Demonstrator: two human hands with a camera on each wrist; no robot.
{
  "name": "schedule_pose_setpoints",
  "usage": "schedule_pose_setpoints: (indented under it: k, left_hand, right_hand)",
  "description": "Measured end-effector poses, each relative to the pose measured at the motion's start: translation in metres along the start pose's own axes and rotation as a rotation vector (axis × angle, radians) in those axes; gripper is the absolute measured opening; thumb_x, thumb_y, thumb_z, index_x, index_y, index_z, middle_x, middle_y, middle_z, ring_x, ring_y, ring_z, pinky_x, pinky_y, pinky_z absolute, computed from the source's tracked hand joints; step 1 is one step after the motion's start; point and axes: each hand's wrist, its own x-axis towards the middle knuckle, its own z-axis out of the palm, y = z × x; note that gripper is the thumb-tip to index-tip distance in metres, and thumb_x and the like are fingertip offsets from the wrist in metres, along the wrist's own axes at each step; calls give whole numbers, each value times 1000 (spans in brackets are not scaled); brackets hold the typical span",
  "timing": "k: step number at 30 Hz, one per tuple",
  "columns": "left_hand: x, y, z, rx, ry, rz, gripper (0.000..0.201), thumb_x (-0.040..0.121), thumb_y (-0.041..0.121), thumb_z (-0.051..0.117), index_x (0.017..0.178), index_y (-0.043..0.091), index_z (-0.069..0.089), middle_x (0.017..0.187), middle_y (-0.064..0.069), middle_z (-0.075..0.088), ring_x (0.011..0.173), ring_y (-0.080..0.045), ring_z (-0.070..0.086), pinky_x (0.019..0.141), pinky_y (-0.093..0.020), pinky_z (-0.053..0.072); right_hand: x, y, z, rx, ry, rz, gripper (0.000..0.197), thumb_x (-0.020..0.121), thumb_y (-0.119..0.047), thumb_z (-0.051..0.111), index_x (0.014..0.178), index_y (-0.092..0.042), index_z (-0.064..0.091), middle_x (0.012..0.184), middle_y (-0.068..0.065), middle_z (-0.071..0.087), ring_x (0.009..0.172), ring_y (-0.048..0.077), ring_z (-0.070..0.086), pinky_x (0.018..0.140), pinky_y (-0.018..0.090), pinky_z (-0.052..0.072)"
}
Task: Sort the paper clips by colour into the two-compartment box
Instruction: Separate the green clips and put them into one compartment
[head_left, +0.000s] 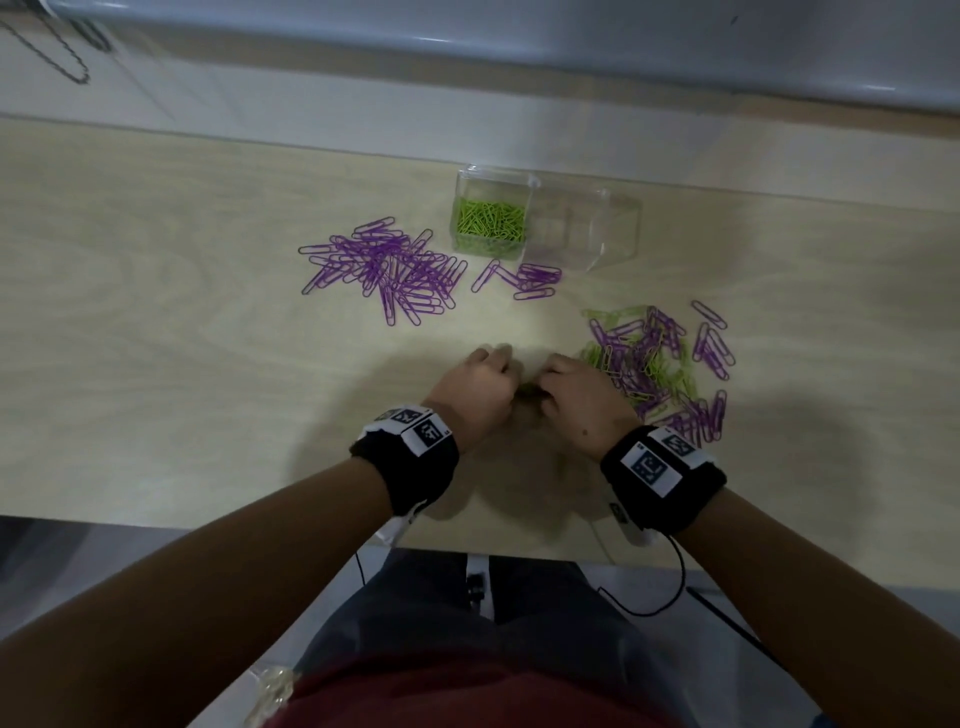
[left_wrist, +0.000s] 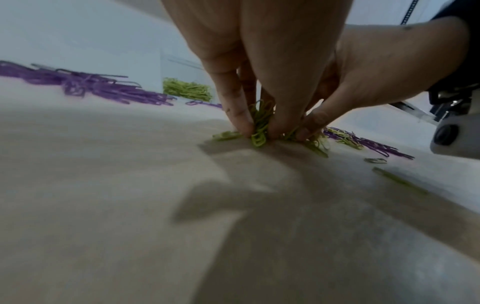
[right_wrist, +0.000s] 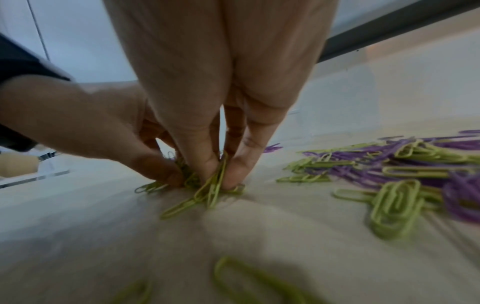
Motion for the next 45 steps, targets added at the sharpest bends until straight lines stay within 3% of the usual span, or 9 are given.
schedule_pose_setpoints:
  k: [5, 15, 22, 24, 27, 33, 36, 41, 45]
  left_hand:
    - [11, -11, -11, -51, 27, -59, 25, 85, 15, 54, 105, 2, 58, 111, -18, 56, 102, -36, 54, 83, -39, 41]
    - [12, -39, -50, -505, 230, -114, 16, 80, 17, 67, 79, 1, 70, 78, -15, 68, 71, -28, 62, 67, -37, 52]
    - [50, -64, -117, -467, 512, -127, 19, 78, 20, 64, 84, 4, 72, 79, -14, 69, 73, -29, 62, 70, -38, 52]
    - [71, -70, -129, -405, 543, -132, 20, 81, 20, 63, 91, 5, 72, 86, -15, 69, 79, -29, 63, 76, -37, 52]
    - [105, -73, -133, -197, 415, -170, 21, 87, 20, 59, 98, 6, 69, 98, -14, 67, 90, -28, 61, 79, -32, 48]
    - [105, -60, -111, -44, 244, -165, 31, 88, 14, 57, 116, 0, 59, 121, -19, 52, 108, -32, 50, 89, -38, 43]
    - [60, -54, -85, -160, 384, -78, 35, 86, 21, 63, 117, 6, 61, 113, -17, 54, 99, -30, 54, 82, -34, 45]
    - [-13, -44, -14, -296, 7, -274, 77, 66, 31, 80, 133, 15, 45, 120, -13, 45, 105, -31, 53, 94, -37, 45]
    - [-16, -27, 7, -299, 20, -230, 85, 67, 22, 79, 140, 12, 36, 129, -14, 37, 116, -30, 45, 98, -31, 38]
  right_hand:
    - [4, 12, -25, 234, 86, 80, 10, 78, -10, 71, 87, -9, 75, 86, 7, 70, 73, 16, 62, 67, 15, 42]
    - [99, -6, -143, 484, 424, -17, 20, 71, -15, 80, 91, -14, 76, 72, -3, 67, 52, -12, 53, 59, 2, 38]
    - [134, -3, -131, 216, 344, 16, 20, 81, -7, 65, 99, -2, 72, 100, 15, 71, 90, 23, 65, 88, 28, 48]
    - [111, 8, -126, 213, 448, -8, 19, 83, -6, 60, 96, -6, 73, 96, 11, 72, 86, 20, 64, 82, 17, 43]
    - [65, 22, -102, 339, 464, -5, 20, 82, 0, 57, 90, -6, 74, 90, 9, 72, 77, 16, 63, 71, 0, 38]
    - [0, 22, -31, 203, 60, -146, 22, 73, -4, 69, 95, 0, 66, 100, 18, 58, 87, 24, 56, 78, 28, 45]
    - [-22, 16, -4, 214, 92, 4, 39, 68, -16, 76, 101, 0, 62, 100, 16, 51, 89, 28, 52, 78, 37, 49]
    - [-37, -9, 23, 318, 152, 316, 58, 70, -34, 75, 115, -5, 55, 114, 8, 42, 104, 23, 45, 87, 32, 41]
    - [-25, -20, 31, 272, 176, 306, 50, 79, -30, 69, 118, -2, 54, 117, 14, 44, 106, 30, 47, 90, 35, 42]
